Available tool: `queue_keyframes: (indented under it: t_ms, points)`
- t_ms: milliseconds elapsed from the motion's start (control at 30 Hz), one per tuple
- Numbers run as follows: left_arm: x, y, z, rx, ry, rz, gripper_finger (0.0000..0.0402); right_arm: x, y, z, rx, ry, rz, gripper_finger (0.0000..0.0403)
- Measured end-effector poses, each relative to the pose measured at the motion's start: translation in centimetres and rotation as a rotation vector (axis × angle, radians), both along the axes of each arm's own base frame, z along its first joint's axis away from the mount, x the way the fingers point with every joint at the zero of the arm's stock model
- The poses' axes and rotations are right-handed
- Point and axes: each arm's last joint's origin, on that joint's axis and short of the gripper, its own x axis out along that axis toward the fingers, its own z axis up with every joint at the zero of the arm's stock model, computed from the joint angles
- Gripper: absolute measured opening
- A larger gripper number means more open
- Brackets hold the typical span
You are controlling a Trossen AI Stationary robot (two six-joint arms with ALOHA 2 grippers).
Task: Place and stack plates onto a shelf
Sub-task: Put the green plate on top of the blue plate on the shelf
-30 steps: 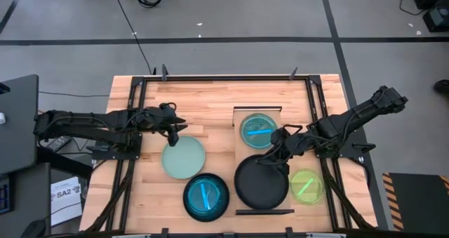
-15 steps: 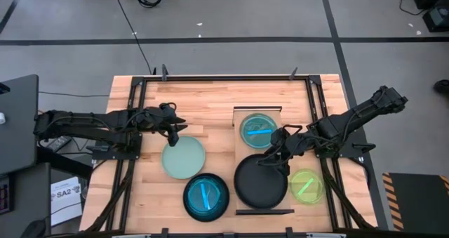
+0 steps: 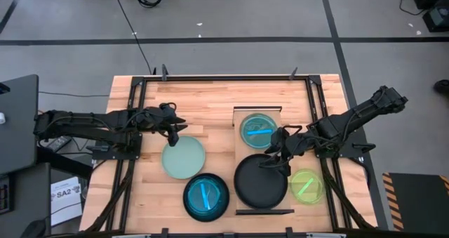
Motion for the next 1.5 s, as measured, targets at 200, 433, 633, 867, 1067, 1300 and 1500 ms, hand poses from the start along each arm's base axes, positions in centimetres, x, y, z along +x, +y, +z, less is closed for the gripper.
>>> queue_keyframes:
  t_ms: [200, 433, 633, 867, 1067, 1300, 1500]
  points:
    - [0.0, 0.0, 0.0, 0.0, 0.0, 0.0, 0.0126, -0.1, 0.0, 0.1, -0.016, -0.007, 0.016, 0.0188]
    - [0.0, 0.0, 0.0, 0.0, 0.0, 0.0, 0.0126, -1.1, -0.6, 1.3, -0.051, -0.078, 0.009, 0.0188]
    - [0.0, 0.0, 0.0, 0.0, 0.001, 0.0, 0.0126, -2.7, -1.4, 3.0, -0.051, -0.169, 0.015, 0.0188]
    - [0.0, 0.0, 0.0, 0.0, 0.001, 0.0, 0.0126, -5.5, -2.0, 4.1, 0.064, -0.154, 0.098, 0.0188]
    - [0.0, 0.0, 0.0, 0.0, 0.0, 0.0, 0.0126, -8.3, -2.3, 3.4, 0.135, 0.012, 0.058, 0.0188]
    - [0.0, 0.0, 0.0, 0.0, 0.001, 0.0, 0.0126, -10.6, -1.9, 2.0, 0.177, 0.245, -0.03, 0.0188]
    - [0.0, 0.0, 0.0, 0.0, 0.0, 0.0, 0.0126, -11.5, -1.3, 1.3, 0.15, 0.365, -0.057, 0.0188]
